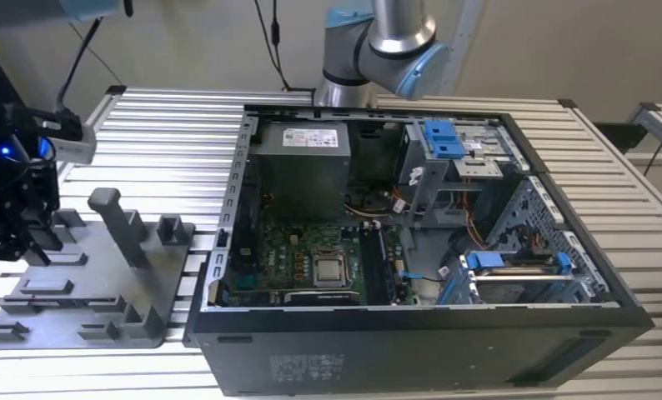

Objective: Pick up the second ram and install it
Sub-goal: 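Pick up the second ram and move it above second insertion slot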

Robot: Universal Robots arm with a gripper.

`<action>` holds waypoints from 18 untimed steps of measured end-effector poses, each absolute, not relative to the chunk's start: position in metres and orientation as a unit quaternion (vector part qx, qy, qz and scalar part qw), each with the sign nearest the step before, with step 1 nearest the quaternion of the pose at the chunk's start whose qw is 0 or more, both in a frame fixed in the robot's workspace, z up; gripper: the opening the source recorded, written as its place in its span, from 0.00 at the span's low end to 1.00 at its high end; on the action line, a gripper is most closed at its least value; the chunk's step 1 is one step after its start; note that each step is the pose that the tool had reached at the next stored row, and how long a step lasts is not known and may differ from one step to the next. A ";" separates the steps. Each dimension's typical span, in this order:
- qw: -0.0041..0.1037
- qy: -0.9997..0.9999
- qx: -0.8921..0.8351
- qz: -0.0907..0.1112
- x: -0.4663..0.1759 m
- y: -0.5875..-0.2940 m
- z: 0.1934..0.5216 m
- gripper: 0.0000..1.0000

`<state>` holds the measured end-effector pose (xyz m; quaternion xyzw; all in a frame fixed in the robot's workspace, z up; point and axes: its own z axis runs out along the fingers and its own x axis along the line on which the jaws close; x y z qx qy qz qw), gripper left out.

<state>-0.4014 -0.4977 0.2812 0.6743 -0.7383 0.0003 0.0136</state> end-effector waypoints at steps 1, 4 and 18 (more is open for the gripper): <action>0.014 -0.738 0.674 0.000 -0.401 -0.498 0.280 0.30; 0.014 -0.738 0.674 0.000 -0.401 -0.498 0.278 0.30; 0.014 -0.737 0.676 0.000 -0.409 -0.498 0.261 0.30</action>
